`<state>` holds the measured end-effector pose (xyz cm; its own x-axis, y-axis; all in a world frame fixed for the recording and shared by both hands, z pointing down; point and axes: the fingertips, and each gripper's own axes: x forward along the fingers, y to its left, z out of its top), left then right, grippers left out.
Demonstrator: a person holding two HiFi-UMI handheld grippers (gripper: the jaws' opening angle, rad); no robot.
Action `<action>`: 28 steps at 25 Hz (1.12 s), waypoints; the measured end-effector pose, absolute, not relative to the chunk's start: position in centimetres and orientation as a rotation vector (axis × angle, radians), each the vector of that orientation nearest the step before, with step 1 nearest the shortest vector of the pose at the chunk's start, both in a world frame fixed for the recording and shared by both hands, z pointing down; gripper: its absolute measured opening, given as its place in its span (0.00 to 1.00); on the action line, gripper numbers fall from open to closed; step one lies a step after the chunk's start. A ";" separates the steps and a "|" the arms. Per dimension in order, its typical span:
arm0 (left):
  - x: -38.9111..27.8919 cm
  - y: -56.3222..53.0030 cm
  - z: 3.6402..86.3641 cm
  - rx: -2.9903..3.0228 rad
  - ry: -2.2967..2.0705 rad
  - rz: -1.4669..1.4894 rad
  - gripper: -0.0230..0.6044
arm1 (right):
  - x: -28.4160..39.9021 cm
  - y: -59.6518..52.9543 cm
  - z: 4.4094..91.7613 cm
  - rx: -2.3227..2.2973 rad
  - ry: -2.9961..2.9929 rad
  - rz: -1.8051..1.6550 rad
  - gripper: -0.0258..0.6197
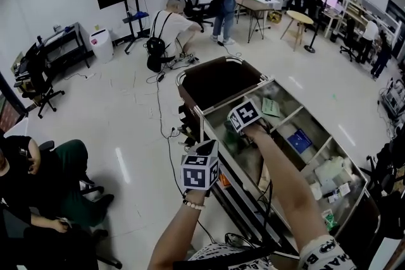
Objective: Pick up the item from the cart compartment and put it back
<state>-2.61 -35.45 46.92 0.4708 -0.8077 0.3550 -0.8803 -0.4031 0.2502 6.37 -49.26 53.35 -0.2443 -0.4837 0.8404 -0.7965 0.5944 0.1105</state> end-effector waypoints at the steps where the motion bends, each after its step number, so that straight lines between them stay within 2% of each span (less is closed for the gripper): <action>1: -2.7 -35.4 46.9 2.320 -1.415 0.247 0.04 | 6.4 -49.3 53.3 1.033 -1.899 0.420 0.59; 3: -2.9 -35.2 46.9 2.319 -1.419 0.243 0.04 | 6.4 -49.4 53.2 1.051 -1.896 0.405 0.56; 10: -3.2 -34.9 46.6 2.323 -1.434 0.232 0.04 | 6.2 -48.8 51.6 1.088 -1.977 0.404 0.55; 28: -2.1 -33.0 45.0 2.429 -1.428 0.202 0.04 | 5.8 -36.9 38.2 1.072 -2.252 0.077 0.54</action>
<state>-2.09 -33.03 45.02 0.4918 -0.8255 0.2771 -0.8699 -0.4521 0.1971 5.78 -36.94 38.24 -0.4662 -0.6790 0.5671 -0.7160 0.6661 0.2090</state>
